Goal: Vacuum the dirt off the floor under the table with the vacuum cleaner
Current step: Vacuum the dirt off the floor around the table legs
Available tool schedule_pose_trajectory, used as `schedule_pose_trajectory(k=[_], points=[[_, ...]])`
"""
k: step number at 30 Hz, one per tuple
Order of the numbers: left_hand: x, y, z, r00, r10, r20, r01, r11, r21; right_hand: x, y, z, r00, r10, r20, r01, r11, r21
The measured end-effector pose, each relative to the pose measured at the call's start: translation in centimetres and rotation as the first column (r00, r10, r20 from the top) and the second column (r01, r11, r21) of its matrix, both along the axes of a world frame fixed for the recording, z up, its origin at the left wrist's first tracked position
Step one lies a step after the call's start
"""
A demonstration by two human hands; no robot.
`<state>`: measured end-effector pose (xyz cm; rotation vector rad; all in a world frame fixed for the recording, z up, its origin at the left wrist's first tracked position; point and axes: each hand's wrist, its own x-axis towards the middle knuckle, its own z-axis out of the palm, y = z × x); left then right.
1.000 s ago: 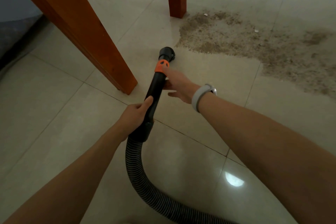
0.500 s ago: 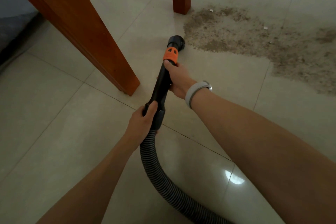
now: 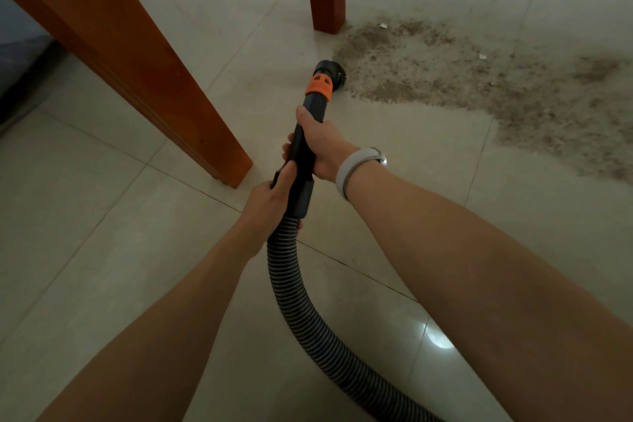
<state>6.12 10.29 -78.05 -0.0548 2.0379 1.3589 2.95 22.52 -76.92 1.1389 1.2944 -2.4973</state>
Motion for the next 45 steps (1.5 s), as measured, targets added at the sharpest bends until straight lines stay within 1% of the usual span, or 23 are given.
schedule_pose_trajectory(k=[6,14,27,34,45], points=[[1.9,-0.9,0.0,1.000,-0.013,0.009,0.013,0.999,-0.029,1.9,-0.6,-0.4,1.000,0.019,-0.001,-0.019,1.000,-0.017],[3.5,0.0,0.8,0.999,-0.044,0.003,0.044,0.999,0.002,3.7,0.4,0.4,1.000,0.024,0.018,-0.024,1.000,0.012],[5.7,2.5,0.6,0.995,-0.097,-0.001,0.097,0.995,-0.027,6.4,2.8,0.9,0.997,-0.018,0.070,0.015,0.999,0.046],[6.7,3.3,0.8,0.992,-0.122,-0.014,0.122,0.992,-0.019,7.6,3.6,0.8,0.996,-0.035,0.076,0.031,0.998,0.052],[7.9,4.9,0.9,0.985,-0.171,-0.024,0.170,0.984,-0.051,9.6,5.4,1.1,0.996,-0.062,0.071,0.060,0.998,0.031]])
